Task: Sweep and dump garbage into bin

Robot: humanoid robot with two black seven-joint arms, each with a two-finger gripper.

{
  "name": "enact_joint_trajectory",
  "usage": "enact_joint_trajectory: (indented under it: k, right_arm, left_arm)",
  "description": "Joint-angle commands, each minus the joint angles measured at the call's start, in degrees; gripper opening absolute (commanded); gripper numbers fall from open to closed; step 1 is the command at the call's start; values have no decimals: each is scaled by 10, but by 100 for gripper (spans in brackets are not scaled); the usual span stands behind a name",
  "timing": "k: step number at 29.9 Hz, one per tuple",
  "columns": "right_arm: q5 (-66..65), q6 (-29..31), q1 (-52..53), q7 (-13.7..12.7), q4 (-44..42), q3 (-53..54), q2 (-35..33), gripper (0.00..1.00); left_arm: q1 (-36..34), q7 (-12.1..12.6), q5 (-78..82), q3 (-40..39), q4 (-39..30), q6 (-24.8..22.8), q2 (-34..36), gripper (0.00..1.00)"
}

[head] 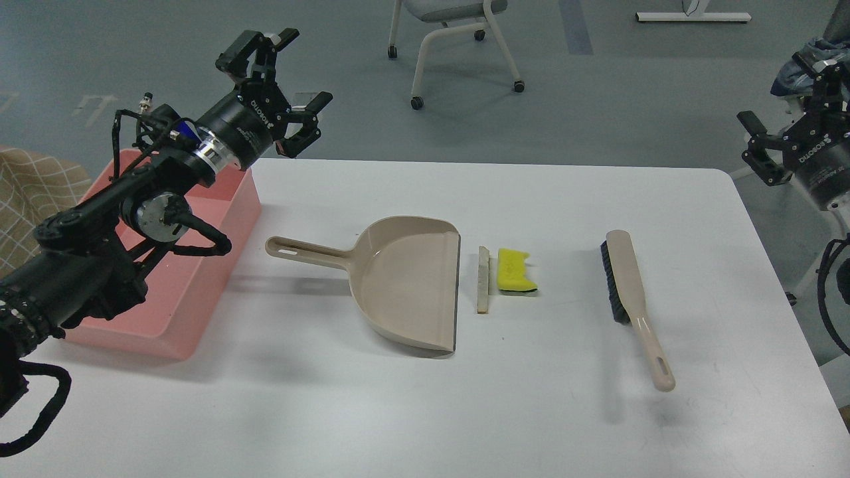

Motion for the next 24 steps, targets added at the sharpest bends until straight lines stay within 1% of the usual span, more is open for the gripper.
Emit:
enact_joint_trajectory:
  k: [1, 7, 9, 11, 17, 23, 24]
  right_arm:
    - [-1, 0, 2, 0, 2, -3, 0, 100]
    - [-1, 0, 3, 0, 3, -3, 0, 100]
    - [-1, 0, 3, 0, 3, -3, 0, 100]
    - [0, 0, 3, 0, 3, -3, -1, 100]
    - [0, 0, 3, 0, 2, -2, -5, 100]
    - [-1, 0, 5, 0, 1, -2, -4, 100]
    - [-1, 0, 6, 0, 1, -2, -2, 100]
  left_arm:
    - [1, 2, 1, -6, -6, 0, 6, 100]
    - [4, 4, -2, -8, -23, 0, 8, 100]
    - [4, 9, -3, -8, -26, 0, 8, 100]
    - [6, 19, -10, -8, -35, 0, 12, 100]
    - [17, 17, -24, -8, -55, 0, 20, 100]
    - [23, 16, 35, 0, -136, 0, 72, 100]
    - [30, 16, 53, 1, -165, 0, 94, 100]
